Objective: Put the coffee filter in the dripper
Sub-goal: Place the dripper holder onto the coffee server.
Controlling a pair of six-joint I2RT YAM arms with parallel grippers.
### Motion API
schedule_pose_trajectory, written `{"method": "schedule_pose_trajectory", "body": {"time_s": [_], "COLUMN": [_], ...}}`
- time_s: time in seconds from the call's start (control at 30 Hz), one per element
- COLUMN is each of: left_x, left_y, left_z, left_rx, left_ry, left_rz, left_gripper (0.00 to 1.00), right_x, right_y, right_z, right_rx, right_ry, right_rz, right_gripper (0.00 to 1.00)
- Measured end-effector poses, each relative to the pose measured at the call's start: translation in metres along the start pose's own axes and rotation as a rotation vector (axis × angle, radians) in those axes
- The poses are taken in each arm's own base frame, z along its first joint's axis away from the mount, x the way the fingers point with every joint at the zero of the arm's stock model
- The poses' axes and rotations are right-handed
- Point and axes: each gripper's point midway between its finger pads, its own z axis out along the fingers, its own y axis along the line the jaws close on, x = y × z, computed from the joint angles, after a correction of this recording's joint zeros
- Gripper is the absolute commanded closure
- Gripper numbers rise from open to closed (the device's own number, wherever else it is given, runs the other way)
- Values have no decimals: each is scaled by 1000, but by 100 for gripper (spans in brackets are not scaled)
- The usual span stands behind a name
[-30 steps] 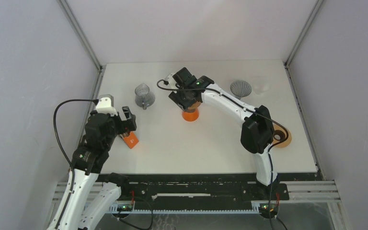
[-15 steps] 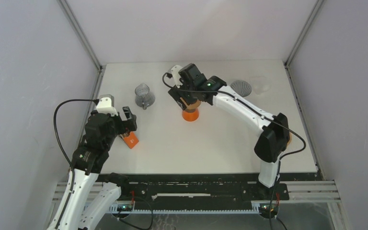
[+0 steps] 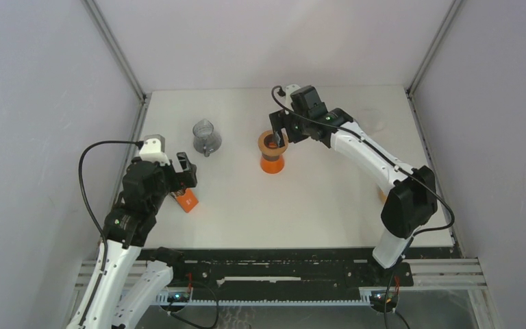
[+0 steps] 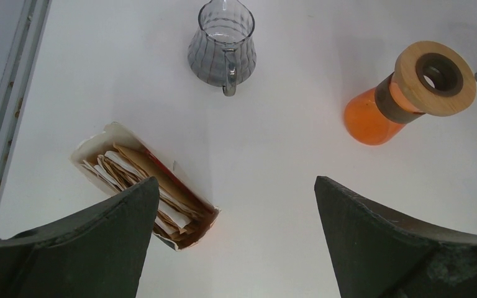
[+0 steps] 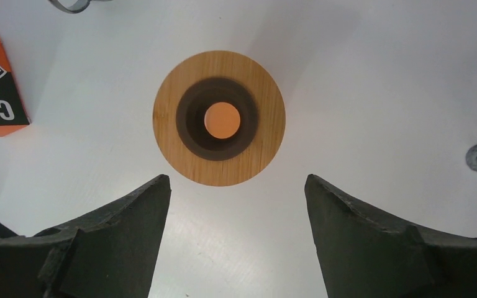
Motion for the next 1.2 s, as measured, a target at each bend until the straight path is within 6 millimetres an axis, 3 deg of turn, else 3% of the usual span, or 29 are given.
{"method": "schedule_pose_trajectory", "body": {"time_s": [0.33, 0.7, 1.2], "left_x": [1, 1, 1], "left_y": [-1, 0, 1], "left_z": [1, 2, 2], "left_rx": [5, 0, -3], "left_ry": [6, 8, 8], "left_rz": [1, -1, -2], "left_gripper": [0, 0, 0], "right_x": [8, 24, 24], "right_y": [1, -3, 7], "right_z": [11, 36, 39], "right_rx": [-53, -47, -93], "right_ry": [18, 74, 80], "right_rz": [105, 144, 157], "right_gripper": [6, 5, 4]}}
